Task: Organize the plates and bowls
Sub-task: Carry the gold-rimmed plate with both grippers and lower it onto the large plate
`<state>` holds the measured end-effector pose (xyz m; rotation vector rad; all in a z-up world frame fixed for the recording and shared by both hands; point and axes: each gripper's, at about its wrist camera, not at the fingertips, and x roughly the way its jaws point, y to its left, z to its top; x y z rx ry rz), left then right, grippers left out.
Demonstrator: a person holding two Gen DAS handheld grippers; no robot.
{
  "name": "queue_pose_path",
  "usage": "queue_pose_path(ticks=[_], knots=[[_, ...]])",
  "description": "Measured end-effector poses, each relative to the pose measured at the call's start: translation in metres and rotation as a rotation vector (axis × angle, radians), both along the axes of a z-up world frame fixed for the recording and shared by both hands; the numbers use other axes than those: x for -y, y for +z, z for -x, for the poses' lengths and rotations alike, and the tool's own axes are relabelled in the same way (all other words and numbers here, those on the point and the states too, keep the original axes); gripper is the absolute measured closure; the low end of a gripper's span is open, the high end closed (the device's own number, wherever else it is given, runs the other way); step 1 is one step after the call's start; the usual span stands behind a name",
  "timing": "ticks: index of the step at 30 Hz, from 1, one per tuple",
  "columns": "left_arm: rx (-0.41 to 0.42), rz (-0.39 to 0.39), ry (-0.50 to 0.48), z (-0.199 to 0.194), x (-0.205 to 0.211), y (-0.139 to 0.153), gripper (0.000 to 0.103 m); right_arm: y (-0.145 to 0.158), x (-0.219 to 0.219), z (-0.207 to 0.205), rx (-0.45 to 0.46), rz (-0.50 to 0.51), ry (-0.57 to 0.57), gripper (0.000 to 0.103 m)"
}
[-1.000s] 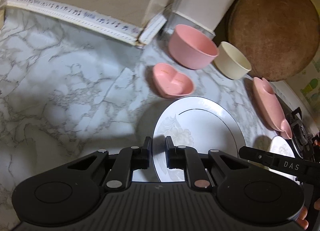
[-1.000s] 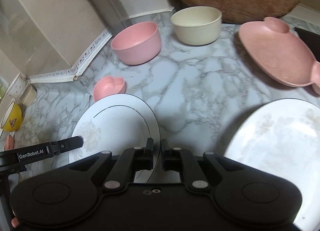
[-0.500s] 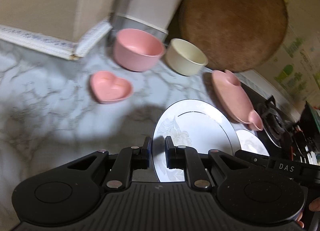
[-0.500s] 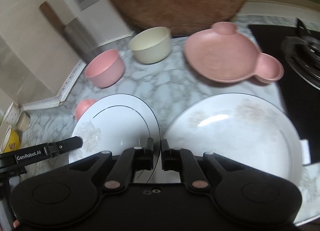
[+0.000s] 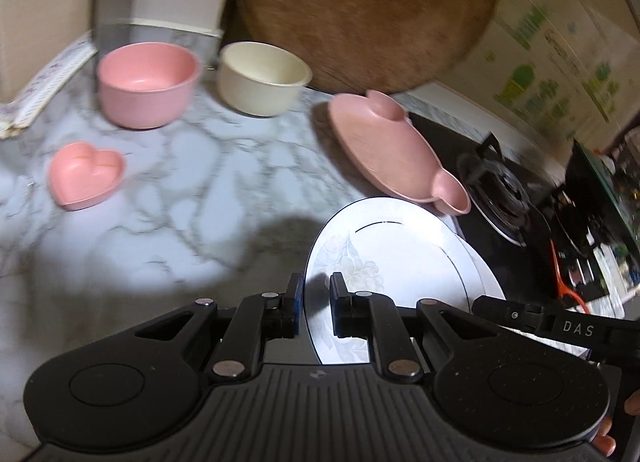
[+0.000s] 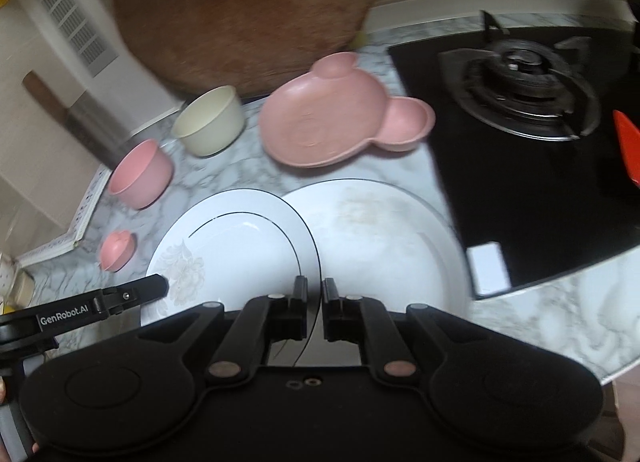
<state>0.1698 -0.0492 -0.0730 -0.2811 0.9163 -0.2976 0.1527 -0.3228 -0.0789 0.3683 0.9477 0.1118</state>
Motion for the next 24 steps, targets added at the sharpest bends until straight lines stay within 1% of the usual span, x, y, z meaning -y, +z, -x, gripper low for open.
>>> queue_pose_path(ticks=[5,12,18,24], knots=[[-0.006,-0.019,-0.061,-0.005,0.031,-0.005,0.090,-0.007,0.024,0.007,-0.020,0.001,-0.052,0.095],[-0.015,-0.045,-0.118,-0.010,0.059,-0.016,0.090,-0.018,0.041,0.012,-0.040,0.000,-0.091,0.095],[-0.035,-0.049,-0.138,-0.014,0.069,-0.026,0.091,-0.022,0.045,0.011,-0.055,0.000,-0.090,0.095],[-0.057,-0.047,-0.132,-0.017,0.068,-0.033,0.091,-0.025,0.044,0.008,-0.061,0.000,-0.076,0.095]])
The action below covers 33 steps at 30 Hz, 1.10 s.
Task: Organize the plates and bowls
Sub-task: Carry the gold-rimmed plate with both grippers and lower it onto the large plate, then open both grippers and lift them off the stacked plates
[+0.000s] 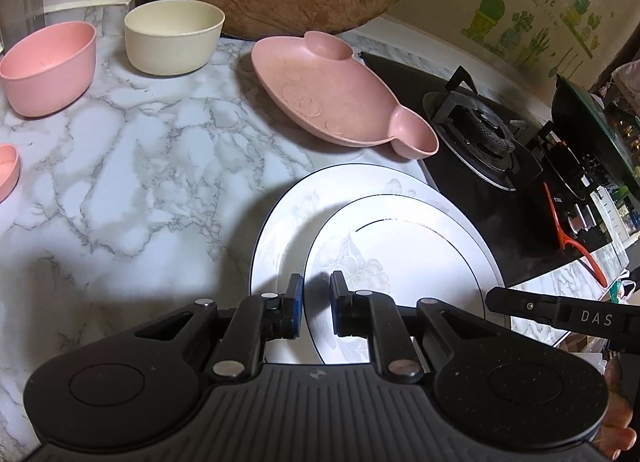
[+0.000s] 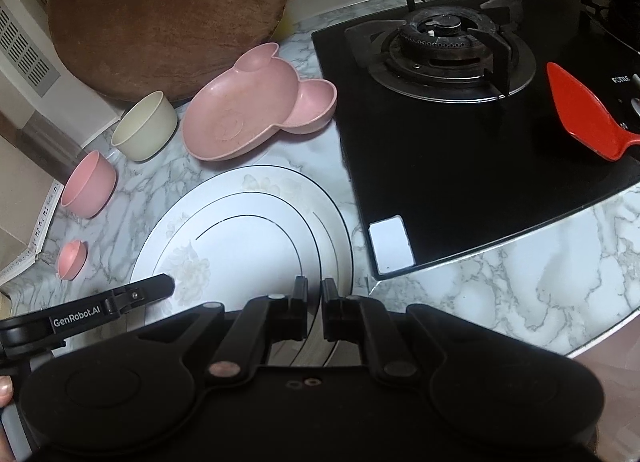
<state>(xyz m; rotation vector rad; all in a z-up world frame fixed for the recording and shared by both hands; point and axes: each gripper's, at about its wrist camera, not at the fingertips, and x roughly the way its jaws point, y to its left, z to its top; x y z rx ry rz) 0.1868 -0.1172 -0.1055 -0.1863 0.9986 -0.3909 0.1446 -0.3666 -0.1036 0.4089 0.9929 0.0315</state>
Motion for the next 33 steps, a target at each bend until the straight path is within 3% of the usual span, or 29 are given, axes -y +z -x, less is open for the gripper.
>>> queue_pose_path(ticks=[27,33], knots=[[0.023,-0.046,-0.028,0.003,0.004,-0.003,0.090,-0.004,0.001,-0.003,0.010,0.002,0.021,0.097],[0.066,-0.054,-0.022,0.007,0.000,0.006,0.090,-0.008,-0.004,-0.007,0.011,0.016,0.028,0.096]])
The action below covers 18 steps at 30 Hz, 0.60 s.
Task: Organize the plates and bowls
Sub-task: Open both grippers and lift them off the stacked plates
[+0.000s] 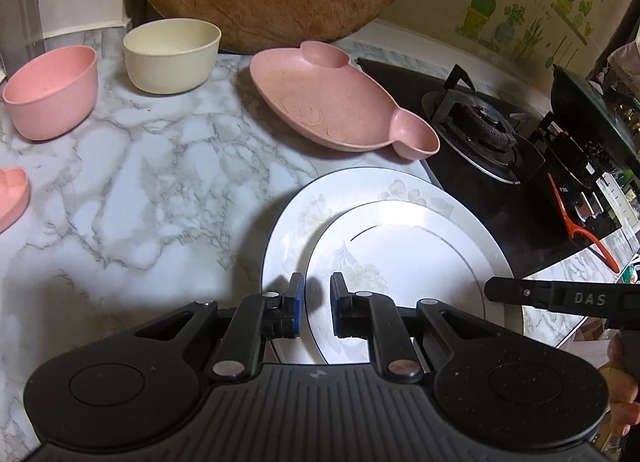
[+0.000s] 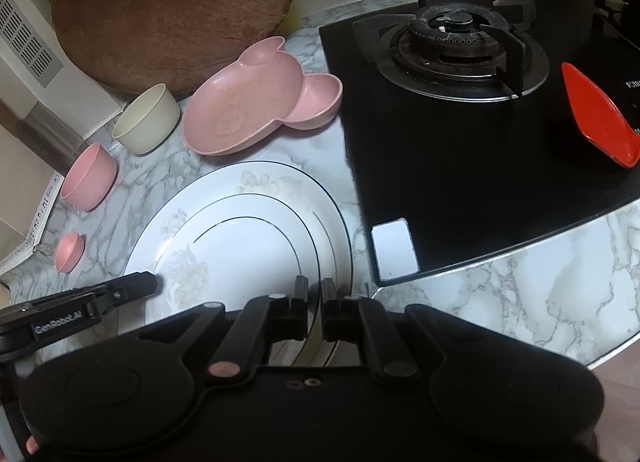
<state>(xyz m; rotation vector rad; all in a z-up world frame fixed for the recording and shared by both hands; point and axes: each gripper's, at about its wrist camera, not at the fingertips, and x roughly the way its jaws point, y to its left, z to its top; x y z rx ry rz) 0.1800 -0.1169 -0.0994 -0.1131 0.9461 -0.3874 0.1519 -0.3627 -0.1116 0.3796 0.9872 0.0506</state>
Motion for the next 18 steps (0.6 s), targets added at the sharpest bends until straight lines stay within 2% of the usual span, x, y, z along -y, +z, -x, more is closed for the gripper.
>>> queue_pose_path(ticks=[5,9,18], knots=[[0.021,-0.016,-0.006,0.006,0.000,0.004,0.090,0.001,-0.001,-0.004,0.006,0.013,0.004,0.093],[0.028,-0.014,-0.008,0.011,-0.001,0.006,0.090,0.008,-0.004,-0.004,0.038,0.040,0.018,0.087],[0.068,-0.015,-0.022,0.028,-0.001,0.020,0.090,0.040,-0.034,0.016,0.152,0.118,0.144,0.078]])
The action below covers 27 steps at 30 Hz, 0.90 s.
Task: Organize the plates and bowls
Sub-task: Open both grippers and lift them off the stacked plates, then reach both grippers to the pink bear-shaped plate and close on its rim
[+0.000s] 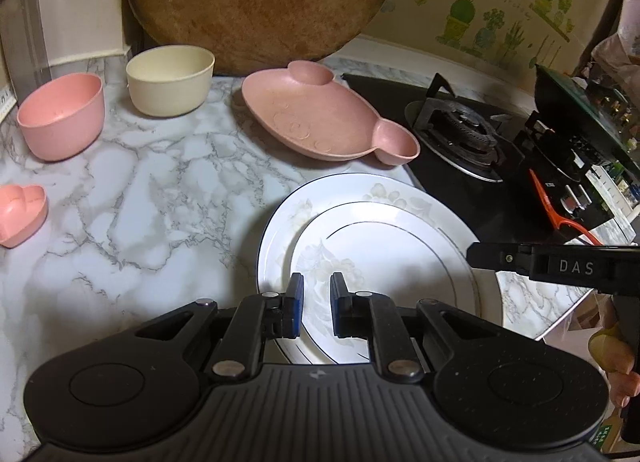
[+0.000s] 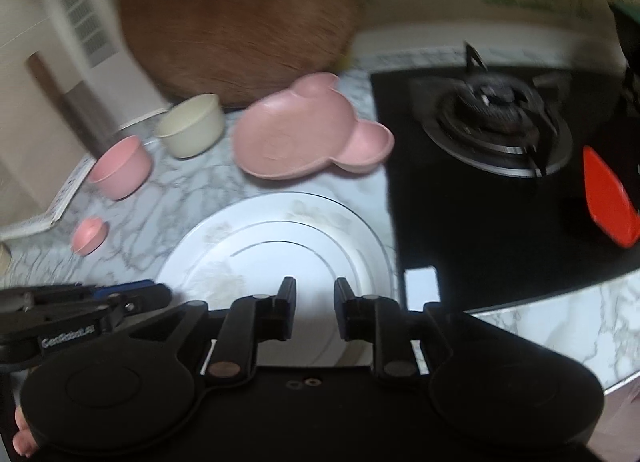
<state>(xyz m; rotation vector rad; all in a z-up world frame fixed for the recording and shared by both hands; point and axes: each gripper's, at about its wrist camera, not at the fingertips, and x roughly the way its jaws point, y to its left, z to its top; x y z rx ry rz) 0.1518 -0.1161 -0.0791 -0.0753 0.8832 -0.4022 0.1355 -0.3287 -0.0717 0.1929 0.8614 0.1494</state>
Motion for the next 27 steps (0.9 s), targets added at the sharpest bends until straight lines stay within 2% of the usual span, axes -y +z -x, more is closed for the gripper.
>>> queue_pose_path(ticks=[6,12,15,17,20,22,25,27], knots=[[0.049,-0.009,-0.005,0.015,-0.003,0.014,0.090,0.020,-0.017,0.016,0.077,0.032,0.040,0.064],[0.106,-0.018,-0.007,0.029,-0.005,0.033,0.089,0.040,-0.030,0.032,0.155,0.050,0.054,0.041],[0.142,-0.014,-0.004,0.036,-0.007,0.043,0.070,0.049,-0.033,0.039,0.181,0.042,0.055,0.033],[0.169,-0.009,-0.001,0.041,-0.008,0.049,0.051,0.054,-0.035,0.043,0.193,0.047,0.051,0.027],[0.206,-0.013,-0.006,0.047,-0.007,0.059,0.044,0.063,-0.036,0.049,0.216,0.049,0.042,0.018],[0.218,-0.014,-0.010,0.048,-0.007,0.064,0.043,0.069,-0.035,0.051,0.235,0.055,0.030,0.006],[0.224,-0.004,0.005,0.046,-0.011,0.070,0.033,0.076,-0.035,0.051,0.259,0.073,0.032,0.001],[0.242,-0.003,0.014,0.044,-0.012,0.074,0.030,0.079,-0.036,0.047,0.257,0.077,0.037,0.000]])
